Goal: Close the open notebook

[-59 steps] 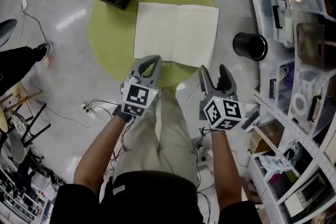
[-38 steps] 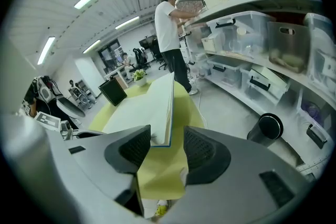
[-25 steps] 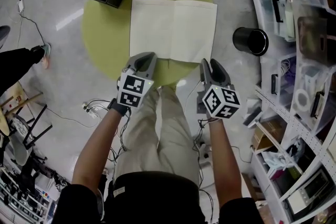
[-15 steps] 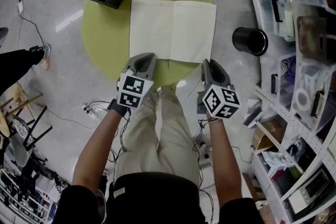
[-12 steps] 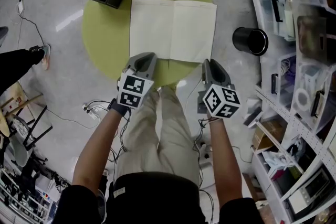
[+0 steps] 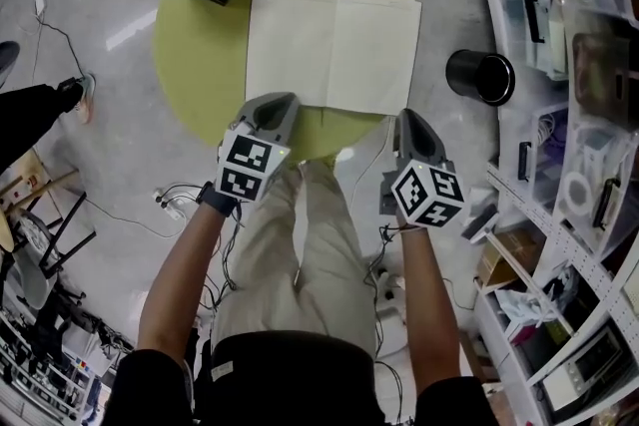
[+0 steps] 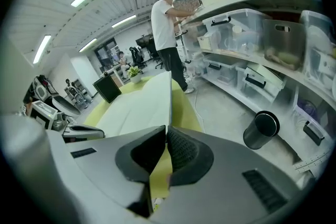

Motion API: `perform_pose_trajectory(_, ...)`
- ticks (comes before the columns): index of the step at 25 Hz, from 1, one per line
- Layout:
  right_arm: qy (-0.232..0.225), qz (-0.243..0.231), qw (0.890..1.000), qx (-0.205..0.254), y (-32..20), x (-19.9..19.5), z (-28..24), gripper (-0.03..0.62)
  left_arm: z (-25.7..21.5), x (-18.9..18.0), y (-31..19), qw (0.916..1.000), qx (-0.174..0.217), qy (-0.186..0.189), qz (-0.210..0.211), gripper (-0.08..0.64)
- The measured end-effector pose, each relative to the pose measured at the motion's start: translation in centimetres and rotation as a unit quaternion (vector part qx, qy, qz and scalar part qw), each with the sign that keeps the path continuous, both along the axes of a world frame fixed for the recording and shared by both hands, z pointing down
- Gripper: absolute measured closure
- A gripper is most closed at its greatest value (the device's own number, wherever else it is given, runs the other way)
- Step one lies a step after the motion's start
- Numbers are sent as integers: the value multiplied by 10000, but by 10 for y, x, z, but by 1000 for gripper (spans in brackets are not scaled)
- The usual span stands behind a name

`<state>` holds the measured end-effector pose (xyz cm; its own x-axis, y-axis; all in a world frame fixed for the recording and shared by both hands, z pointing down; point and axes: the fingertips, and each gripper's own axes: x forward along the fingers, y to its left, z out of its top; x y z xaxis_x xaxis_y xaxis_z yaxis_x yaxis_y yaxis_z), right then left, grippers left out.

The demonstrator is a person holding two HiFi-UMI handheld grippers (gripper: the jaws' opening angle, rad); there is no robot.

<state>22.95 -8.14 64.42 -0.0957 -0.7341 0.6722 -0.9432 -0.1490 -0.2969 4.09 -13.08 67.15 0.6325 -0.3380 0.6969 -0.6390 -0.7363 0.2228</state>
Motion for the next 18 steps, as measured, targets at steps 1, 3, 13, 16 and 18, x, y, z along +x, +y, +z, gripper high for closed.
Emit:
perform_pose_trajectory(1,4,-16,10000,9,1,0,1,580,0,-1,1,10000,-52,13,-2,543)
perform_pose_trajectory(3,0,-23,10000,2,5,0,3,583,1,-1,6,10000,-89,12,-6,543)
perform_pose_trajectory(13,-20,122,9999,105,5,0,-2,586,1,-1,5,10000,20,-36,-4,543)
perform_pose_trajectory(16,18,46,9999,126,3,0,-7,586,0,0,4,10000,-30,2,-6,543)
perform_pose_trajectory(18,38,3,9999,123,3,0,-8,586,0,0,4,10000,-37,5,-14,543)
